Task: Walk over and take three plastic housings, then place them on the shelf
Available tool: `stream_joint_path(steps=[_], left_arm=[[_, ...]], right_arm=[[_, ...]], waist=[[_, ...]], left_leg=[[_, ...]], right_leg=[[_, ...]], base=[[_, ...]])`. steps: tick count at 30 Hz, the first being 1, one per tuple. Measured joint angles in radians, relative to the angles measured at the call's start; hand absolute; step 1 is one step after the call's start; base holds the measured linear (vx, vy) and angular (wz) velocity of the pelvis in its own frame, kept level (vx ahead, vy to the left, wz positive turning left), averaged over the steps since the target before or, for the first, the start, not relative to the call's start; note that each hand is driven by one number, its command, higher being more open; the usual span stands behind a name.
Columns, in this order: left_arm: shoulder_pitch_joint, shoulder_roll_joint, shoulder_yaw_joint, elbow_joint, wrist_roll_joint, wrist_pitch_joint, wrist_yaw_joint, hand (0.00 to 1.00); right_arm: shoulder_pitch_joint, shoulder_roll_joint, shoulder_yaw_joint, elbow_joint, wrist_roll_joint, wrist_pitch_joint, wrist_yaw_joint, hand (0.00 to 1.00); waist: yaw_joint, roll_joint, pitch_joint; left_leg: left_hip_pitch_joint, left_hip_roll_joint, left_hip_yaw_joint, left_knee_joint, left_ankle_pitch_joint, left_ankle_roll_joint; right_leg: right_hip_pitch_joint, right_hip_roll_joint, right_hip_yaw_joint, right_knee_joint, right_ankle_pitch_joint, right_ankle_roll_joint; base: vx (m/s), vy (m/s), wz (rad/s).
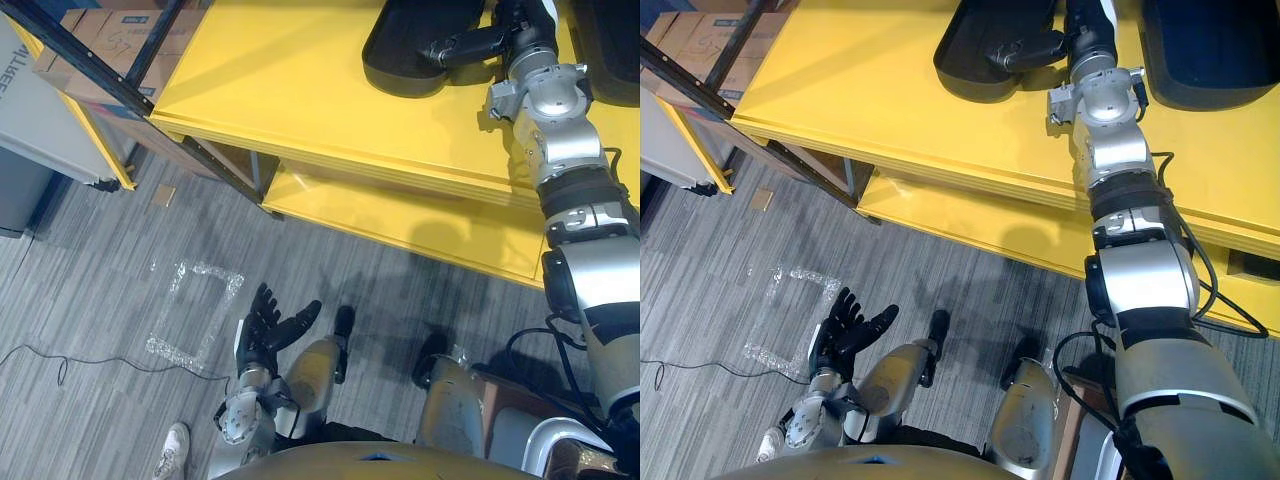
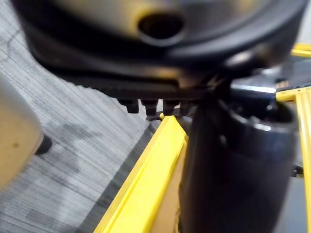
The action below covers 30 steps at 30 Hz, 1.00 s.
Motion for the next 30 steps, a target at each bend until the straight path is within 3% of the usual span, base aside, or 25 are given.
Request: stream_joint_path(steps=[11, 30], left_arm=[[0.000, 0.000, -0.001, 0.011, -0.001, 0.000, 0.002, 1.00], [-0.021, 0.002, -0.029, 0.029, -0.030, 0.000, 0.001, 1.00]], right_arm=[[0.000, 0.008, 0.027, 0.020, -0.033, -0.068, -0.022, 1.00], [0.000, 0.035, 0.046, 0.020, -0.069, -0.106, -0.078, 1.00]], waist=[[0.009, 0.001, -0.001], [0.035, 0.002, -0.001]], left_leg=[[-0.012, -0.001, -0.013, -0.016, 0.016, -0.002], [-0.019, 0.000, -0.016, -0.014, 0.016, -0.002]], right_leg=[[-0.011, -0.003, -0.012, 0.003, -0.002, 0.002], [-0.015, -0.003, -0.015, 0.001, 0.000, -0.001]], base=[[-0.01, 0.008, 0.04], [0.00, 0.000, 0.00]])
